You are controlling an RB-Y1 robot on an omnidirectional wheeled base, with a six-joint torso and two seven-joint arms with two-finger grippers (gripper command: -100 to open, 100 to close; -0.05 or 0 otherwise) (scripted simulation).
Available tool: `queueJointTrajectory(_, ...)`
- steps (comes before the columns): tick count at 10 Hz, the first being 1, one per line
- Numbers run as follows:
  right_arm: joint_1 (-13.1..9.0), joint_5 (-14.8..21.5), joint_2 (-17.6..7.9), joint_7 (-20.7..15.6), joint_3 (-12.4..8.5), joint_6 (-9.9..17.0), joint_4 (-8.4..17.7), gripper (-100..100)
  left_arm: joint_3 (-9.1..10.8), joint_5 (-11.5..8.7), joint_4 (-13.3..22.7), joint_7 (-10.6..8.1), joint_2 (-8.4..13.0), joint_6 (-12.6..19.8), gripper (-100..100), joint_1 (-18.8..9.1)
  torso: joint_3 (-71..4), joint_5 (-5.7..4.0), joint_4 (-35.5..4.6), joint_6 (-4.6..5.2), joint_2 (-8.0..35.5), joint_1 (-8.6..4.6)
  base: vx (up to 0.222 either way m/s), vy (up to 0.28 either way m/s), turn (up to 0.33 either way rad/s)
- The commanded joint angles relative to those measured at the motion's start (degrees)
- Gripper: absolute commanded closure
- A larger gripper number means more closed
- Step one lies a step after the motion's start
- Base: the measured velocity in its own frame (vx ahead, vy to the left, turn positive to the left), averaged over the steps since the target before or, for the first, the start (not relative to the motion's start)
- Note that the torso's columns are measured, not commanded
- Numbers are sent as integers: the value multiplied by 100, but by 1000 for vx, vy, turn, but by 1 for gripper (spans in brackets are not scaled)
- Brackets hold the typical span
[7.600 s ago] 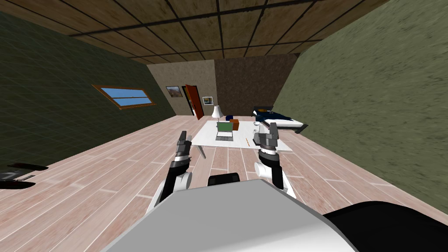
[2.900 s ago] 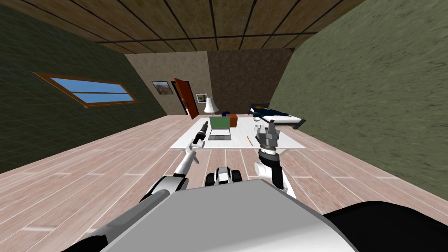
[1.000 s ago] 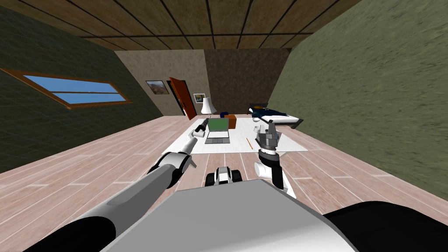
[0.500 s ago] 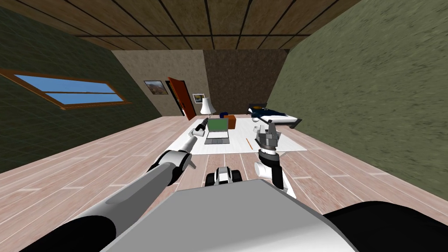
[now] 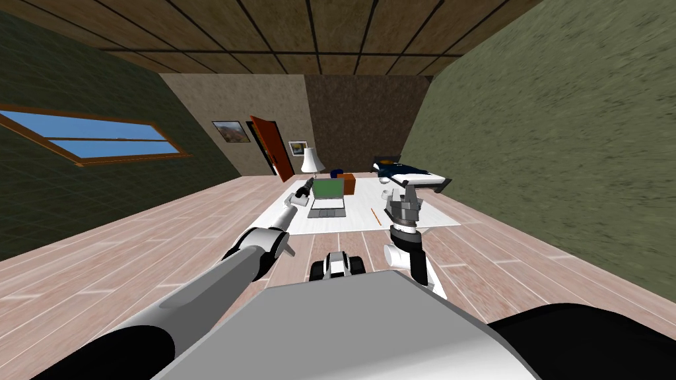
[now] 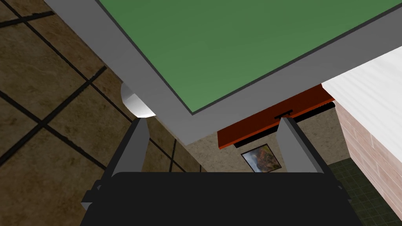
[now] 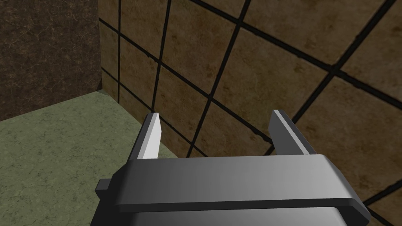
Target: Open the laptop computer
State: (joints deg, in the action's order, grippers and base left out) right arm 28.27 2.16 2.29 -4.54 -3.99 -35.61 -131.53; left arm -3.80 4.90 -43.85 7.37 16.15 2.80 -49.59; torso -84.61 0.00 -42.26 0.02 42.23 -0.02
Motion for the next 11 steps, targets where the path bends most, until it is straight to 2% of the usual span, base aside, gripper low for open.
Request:
queueJointTrajectory(1,0,0,0,0,0,0,0,0,21,363,-64,-348,0,56,-100,32,0,1,0,0,0,1,10,10,-21)
queueJointTrajectory(2,0,0,0,0,0,0,0,0,40,578,-125,-565,0,105,-100,61,1,1,0,-1,2,2,12,16,-51)
queueJointTrajectory(3,0,0,0,0,0,0,0,0,40,654,-125,-621,0,105,-100,61,1,1,0,-1,2,4,11,14,-23)
queueJointTrajectory(4,0,0,0,0,0,0,0,0,60,870,-186,-840,1,154,-100,90,2,1,0,-2,2,3,12,11,-41)
queueJointTrajectory(5,0,0,0,0,0,0,0,0,60,944,-186,-894,1,154,-100,90,2,1,-1,-1,3,2,9,10,-23)
queueJointTrajectory(6,0,0,0,0,0,0,0,0,79,1160,-246,-1113,1,204,-100,119,2,1,-1,-2,4,2,11,12,-44)
queueJointTrajectory(7,0,0,0,0,0,0,0,0,79,1234,-246,-1167,1,204,-100,119,2,1,-1,-1,3,3,8,13,-24)
queueJointTrajectory(8,0,0,0,0,0,0,0,0,98,1448,-307,-1388,2,253,-100,148,3,1,-2,-2,4,3,8,15,-44)
queueJointTrajectory(9,0,0,0,0,0,0,0,0,98,1524,-307,-1440,2,253,-100,148,4,1,-2,-1,5,3,9,13,-26)
queueJointTrajectory(10,0,0,0,0,0,0,0,0,117,1745,-368,-1658,2,303,-100,178,4,0,-3,-2,6,2,12,14,-42)
queueJointTrajectory(11,0,0,0,0,0,0,0,0,117,1815,-368,-1713,2,303,-100,178,3,0,-3,-1,5,2,11,12,-26)
